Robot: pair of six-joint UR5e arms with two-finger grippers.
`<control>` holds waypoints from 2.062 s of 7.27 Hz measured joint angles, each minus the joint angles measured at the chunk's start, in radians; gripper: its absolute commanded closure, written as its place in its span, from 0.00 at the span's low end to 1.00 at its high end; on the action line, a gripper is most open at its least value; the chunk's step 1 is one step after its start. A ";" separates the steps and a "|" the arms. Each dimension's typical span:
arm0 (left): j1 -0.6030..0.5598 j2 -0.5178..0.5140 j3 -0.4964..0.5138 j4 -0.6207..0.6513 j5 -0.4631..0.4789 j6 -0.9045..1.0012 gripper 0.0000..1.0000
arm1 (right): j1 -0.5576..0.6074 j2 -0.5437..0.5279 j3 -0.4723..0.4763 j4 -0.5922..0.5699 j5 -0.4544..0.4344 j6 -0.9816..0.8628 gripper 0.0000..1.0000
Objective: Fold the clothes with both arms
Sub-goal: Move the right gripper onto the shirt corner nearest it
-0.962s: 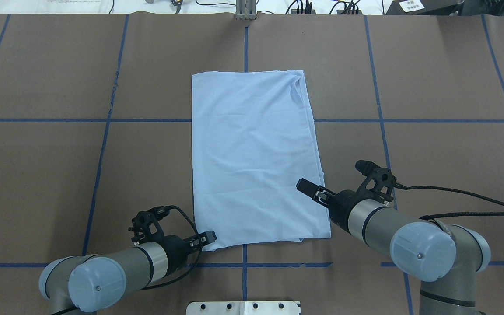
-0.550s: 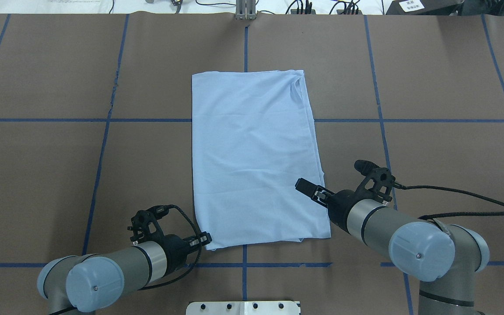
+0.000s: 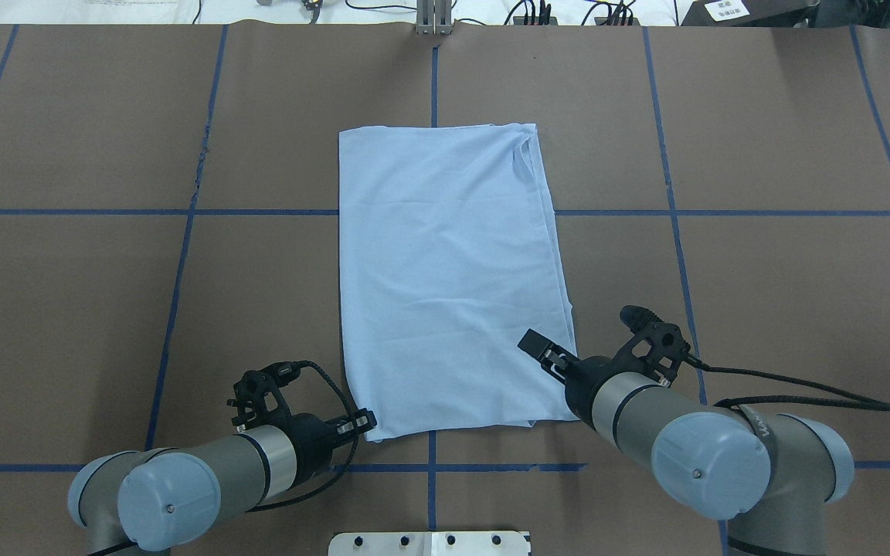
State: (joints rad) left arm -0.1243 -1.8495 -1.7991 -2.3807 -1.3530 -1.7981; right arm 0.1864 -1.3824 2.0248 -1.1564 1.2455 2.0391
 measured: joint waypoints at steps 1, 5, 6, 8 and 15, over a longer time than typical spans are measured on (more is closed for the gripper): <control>0.000 0.000 0.000 0.000 0.000 -0.001 1.00 | -0.028 0.030 0.009 -0.116 -0.001 0.068 0.19; 0.000 -0.002 0.000 -0.001 0.001 -0.001 1.00 | -0.080 0.074 -0.029 -0.252 0.001 0.126 0.18; 0.000 -0.001 -0.001 -0.002 0.001 -0.001 1.00 | -0.081 0.080 -0.045 -0.254 0.000 0.128 0.18; 0.000 -0.001 -0.001 -0.002 0.000 -0.001 1.00 | -0.081 0.086 -0.062 -0.255 -0.002 0.129 0.19; 0.000 0.001 -0.002 -0.002 -0.003 0.000 1.00 | -0.074 0.142 -0.108 -0.255 -0.005 0.151 0.61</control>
State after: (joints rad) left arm -0.1242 -1.8490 -1.8013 -2.3823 -1.3558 -1.7981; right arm 0.1120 -1.2400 1.9173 -1.4110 1.2408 2.1901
